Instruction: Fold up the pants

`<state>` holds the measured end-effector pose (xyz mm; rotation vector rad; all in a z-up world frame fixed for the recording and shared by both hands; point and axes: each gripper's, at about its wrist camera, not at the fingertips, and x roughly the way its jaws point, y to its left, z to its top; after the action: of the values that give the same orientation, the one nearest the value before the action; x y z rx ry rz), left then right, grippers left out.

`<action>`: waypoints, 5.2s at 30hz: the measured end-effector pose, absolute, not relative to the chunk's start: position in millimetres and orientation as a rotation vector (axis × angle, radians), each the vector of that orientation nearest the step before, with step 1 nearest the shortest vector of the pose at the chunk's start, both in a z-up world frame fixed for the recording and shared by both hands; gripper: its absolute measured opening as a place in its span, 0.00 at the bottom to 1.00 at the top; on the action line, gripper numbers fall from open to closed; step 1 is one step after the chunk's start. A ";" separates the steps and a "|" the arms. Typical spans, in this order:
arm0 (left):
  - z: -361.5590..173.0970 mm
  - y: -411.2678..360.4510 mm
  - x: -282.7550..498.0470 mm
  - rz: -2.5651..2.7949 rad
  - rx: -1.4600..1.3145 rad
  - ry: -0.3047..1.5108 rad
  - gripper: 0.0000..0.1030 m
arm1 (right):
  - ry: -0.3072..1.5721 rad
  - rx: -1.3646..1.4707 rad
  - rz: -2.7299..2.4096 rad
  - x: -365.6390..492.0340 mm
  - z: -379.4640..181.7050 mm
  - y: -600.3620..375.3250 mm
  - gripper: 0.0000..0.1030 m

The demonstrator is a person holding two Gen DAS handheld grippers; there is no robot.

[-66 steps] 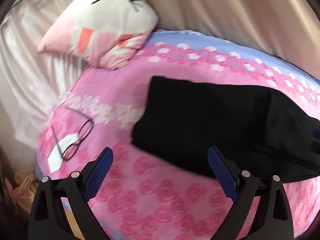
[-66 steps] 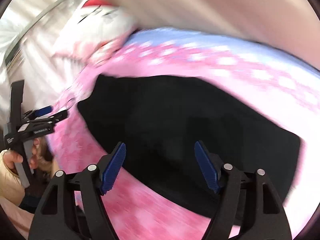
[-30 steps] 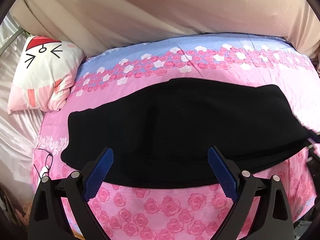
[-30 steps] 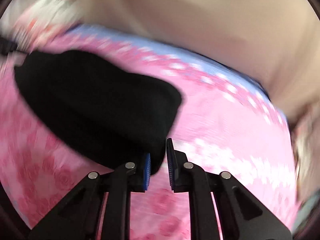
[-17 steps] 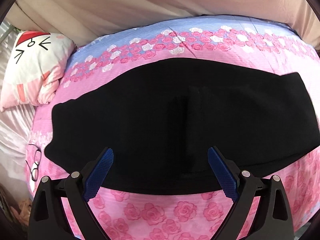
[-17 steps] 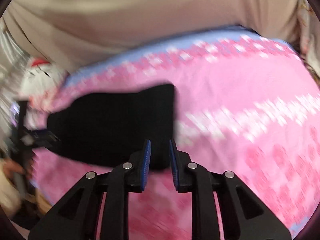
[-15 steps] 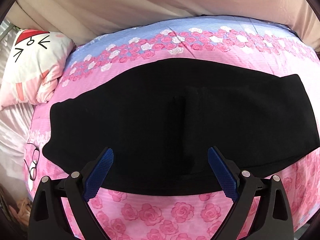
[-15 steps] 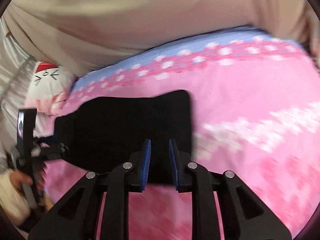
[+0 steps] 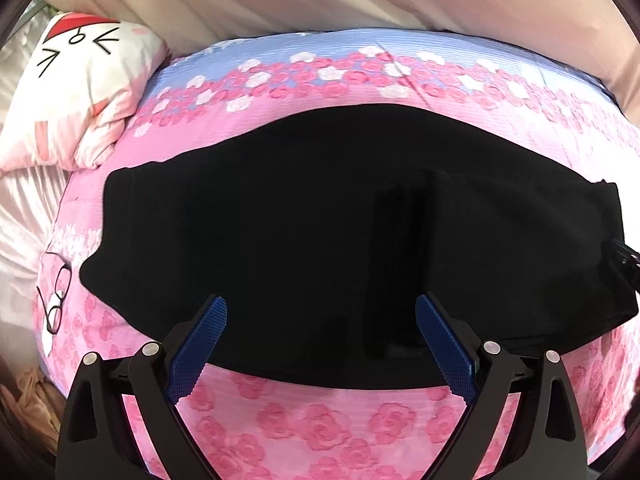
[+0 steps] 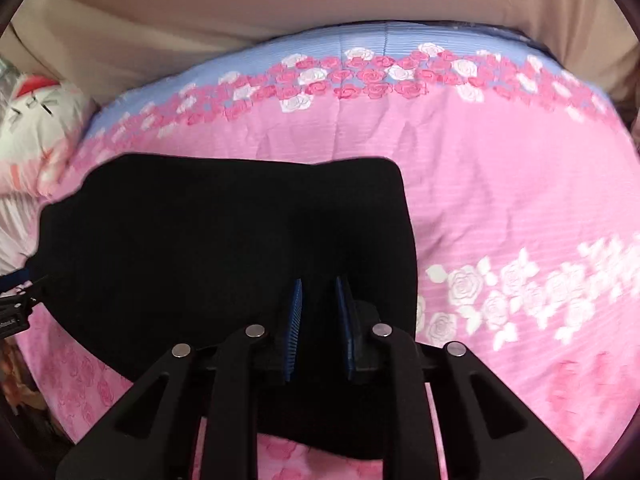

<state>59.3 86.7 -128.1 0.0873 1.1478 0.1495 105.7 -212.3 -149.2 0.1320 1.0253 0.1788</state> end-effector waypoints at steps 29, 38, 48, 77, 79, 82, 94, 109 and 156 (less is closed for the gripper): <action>-148.8 461.9 -108.5 0.794 -0.749 0.961 0.90 | 0.520 -1.066 0.870 -5.9 -158.9 332.2 0.74; -149.8 491.1 -143.8 0.839 -0.753 0.925 0.90 | 0.634 -0.981 0.840 15.9 -178.2 352.7 0.75; -140.4 481.4 -71.8 0.625 -0.604 0.988 0.90 | 0.853 -0.666 0.864 40.3 -165.6 335.9 0.18; -93.7 68.2 130.1 -0.092 0.025 1.054 0.91 | 1.046 0.963 0.193 19.6 -205.3 -291.1 0.16; -111.4 33.0 129.2 -0.095 0.104 1.092 0.91 | 1.006 0.995 0.218 14.5 -209.0 -288.9 0.16; -119.8 8.1 122.7 -0.114 0.129 1.111 0.91 | 0.973 1.004 0.266 12.4 -201.2 -291.6 0.16; -151.9 -41.2 111.2 -0.085 0.275 1.099 0.91 | 1.009 0.907 0.208 -10.2 -172.5 -339.8 0.35; -120.5 -21.3 127.6 -0.034 0.220 1.029 0.91 | 0.861 0.654 0.459 124.9 -123.6 -314.9 0.06; -155.0 -57.6 93.9 0.055 0.371 1.120 0.95 | 1.063 0.701 0.572 103.3 -213.0 -366.4 0.32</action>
<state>93.9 -57.6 -155.0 0.3711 1.1199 0.0551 103.3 -366.4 -213.0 0.7011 1.0628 0.5718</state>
